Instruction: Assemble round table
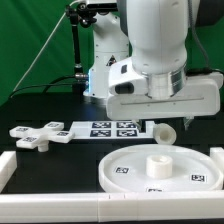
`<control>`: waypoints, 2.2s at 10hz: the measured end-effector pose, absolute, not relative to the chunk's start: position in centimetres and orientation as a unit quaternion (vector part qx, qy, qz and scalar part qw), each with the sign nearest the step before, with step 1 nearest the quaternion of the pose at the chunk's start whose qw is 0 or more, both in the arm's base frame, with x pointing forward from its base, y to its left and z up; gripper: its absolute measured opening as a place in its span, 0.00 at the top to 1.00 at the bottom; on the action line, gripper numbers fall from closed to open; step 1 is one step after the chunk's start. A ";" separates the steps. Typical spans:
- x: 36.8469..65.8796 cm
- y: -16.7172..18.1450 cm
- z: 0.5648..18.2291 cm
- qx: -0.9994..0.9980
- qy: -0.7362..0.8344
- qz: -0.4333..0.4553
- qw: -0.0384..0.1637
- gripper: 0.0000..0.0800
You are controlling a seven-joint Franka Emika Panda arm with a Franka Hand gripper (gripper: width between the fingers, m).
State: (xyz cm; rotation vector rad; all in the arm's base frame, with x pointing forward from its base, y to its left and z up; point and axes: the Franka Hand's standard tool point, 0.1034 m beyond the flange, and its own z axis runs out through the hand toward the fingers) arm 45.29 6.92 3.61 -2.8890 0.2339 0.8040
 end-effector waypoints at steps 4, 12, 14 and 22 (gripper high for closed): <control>44.1 7.3 2.2 -0.912 0.074 0.397 0.067 0.19; 42.4 7.9 0.6 -0.901 0.065 0.424 0.066 0.22; 42.4 7.9 0.5 -0.901 0.065 0.425 0.066 0.44; 45.4 6.3 8.1 -0.901 0.014 0.420 0.105 0.49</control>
Offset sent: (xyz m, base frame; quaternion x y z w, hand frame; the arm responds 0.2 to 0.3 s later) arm -0.0034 0.0018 -0.0086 -0.0128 -0.2052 0.0349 0.9780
